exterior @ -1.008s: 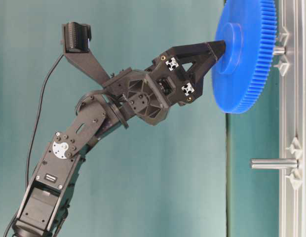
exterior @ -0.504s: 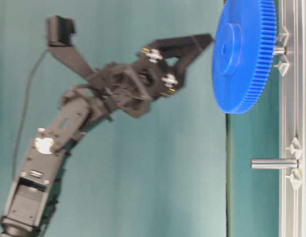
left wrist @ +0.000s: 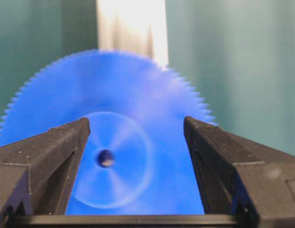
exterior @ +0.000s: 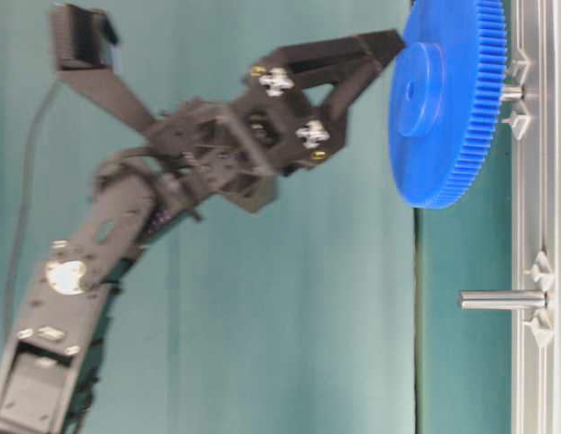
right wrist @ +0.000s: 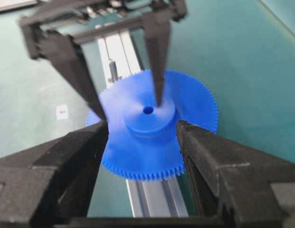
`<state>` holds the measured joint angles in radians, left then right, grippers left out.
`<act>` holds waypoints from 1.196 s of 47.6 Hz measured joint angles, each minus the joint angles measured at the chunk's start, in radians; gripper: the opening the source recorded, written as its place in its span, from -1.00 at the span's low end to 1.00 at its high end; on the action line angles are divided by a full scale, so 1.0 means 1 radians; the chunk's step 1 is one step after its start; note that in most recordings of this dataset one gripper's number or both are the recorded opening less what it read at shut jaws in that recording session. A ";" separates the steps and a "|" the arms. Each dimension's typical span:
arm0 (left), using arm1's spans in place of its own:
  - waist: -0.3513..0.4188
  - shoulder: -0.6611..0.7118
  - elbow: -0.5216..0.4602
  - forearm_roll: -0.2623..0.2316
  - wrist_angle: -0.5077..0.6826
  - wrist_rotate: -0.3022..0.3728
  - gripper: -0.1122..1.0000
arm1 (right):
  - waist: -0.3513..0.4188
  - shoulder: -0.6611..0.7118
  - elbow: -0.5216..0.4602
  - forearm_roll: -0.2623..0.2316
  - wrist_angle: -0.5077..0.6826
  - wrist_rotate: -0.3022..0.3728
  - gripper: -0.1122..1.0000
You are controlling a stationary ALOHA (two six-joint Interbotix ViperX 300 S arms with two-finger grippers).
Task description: Insert the large gear onto the shaft.
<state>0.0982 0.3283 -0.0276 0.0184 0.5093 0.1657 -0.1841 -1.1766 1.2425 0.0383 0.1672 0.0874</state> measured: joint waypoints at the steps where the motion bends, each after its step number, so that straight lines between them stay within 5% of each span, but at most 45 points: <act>1: 0.003 0.002 0.000 0.000 -0.003 0.003 0.65 | 0.000 0.002 0.002 0.000 0.000 0.000 0.43; 43: 0.041 -0.046 0.169 -0.002 -0.077 -0.046 0.64 | 0.000 0.002 0.000 0.000 -0.018 0.000 0.43; 57: 0.040 -0.034 0.130 -0.002 -0.067 -0.037 0.65 | 0.000 0.000 0.002 0.000 -0.020 0.000 0.43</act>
<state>0.1381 0.2945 0.1028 0.0169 0.4418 0.1289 -0.1841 -1.1766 1.2441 0.0383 0.1473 0.0874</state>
